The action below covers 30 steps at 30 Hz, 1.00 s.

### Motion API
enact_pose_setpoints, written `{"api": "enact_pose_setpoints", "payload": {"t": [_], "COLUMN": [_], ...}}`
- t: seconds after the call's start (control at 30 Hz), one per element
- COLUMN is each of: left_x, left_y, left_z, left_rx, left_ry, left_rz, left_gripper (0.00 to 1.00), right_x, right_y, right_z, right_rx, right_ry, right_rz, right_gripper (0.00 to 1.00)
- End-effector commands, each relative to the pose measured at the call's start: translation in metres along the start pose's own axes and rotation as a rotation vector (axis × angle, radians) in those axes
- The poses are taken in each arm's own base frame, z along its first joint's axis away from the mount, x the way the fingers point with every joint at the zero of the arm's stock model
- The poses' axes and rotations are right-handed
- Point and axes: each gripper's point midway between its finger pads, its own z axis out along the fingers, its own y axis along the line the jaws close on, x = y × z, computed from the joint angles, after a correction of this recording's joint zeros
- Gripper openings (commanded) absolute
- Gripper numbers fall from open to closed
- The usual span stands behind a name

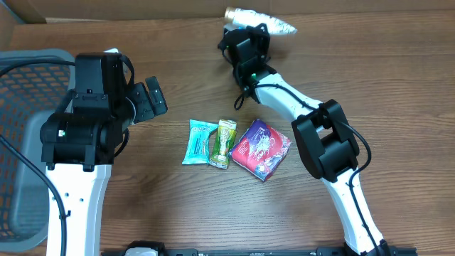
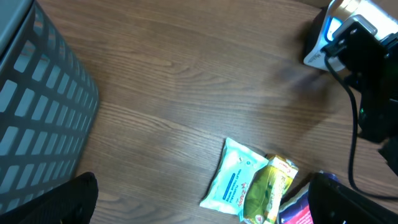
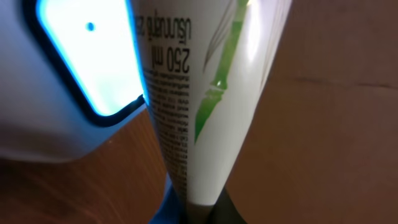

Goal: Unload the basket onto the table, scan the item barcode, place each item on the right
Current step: 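Hold the tube barcode in front of the white scanner box, then carry the tube to the right side and release it on the table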

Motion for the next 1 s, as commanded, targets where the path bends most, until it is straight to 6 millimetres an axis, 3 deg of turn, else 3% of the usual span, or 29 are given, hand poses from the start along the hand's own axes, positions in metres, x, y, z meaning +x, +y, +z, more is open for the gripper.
{"api": "enact_pose_setpoints", "payload": {"t": [0.0,0.1,0.13,0.23,0.33,0.43,0.57,0.7,0.97], "left_x": [-0.003,-0.003,-0.003,-0.003,-0.003,-0.003,-0.003,-0.003,-0.003], "left_y": [0.002,0.002,0.002,0.002,0.002,0.002,0.002,0.002,0.002], "left_z": [-0.001,-0.001,-0.001,-0.001,-0.001,-0.001,-0.001,-0.001,-0.001], "left_rx": [-0.011,-0.011,-0.011,-0.011,-0.011,-0.011,-0.011,-0.011,-0.011], "left_ry": [-0.009,-0.009,-0.009,-0.009,-0.009,-0.009,-0.009,-0.009,-0.009], "left_rz": [-0.012,-0.012,-0.012,-0.012,-0.012,-0.012,-0.012,-0.012,-0.012], "left_gripper": [1.0,0.99,0.99,1.0,1.0,0.99,1.0,0.99,1.0], "right_x": [0.005,0.014,0.022,0.042,0.075,0.119,0.189,0.247,0.308], "right_y": [-0.124,-0.149,-0.166,-0.193,-0.215,-0.22,-0.193,-0.146,-0.026], "right_z": [-0.065,-0.098,-0.123,-0.164,-0.195,-0.208,-0.196,-0.169,-0.103], "right_rx": [0.084,-0.001,-0.059,-0.161,-0.291,-0.447,-0.57,-0.613,-0.605], "right_ry": [-0.093,-0.169,-0.226,-0.295,-0.304,-0.201,0.119,0.455,0.853], "right_rz": [0.228,0.288,0.367,0.59,0.976,1.411,1.812,2.0,2.177], "right_gripper": [0.04,0.04,0.04,0.04,0.04,0.04,0.04,0.04,0.04]}}
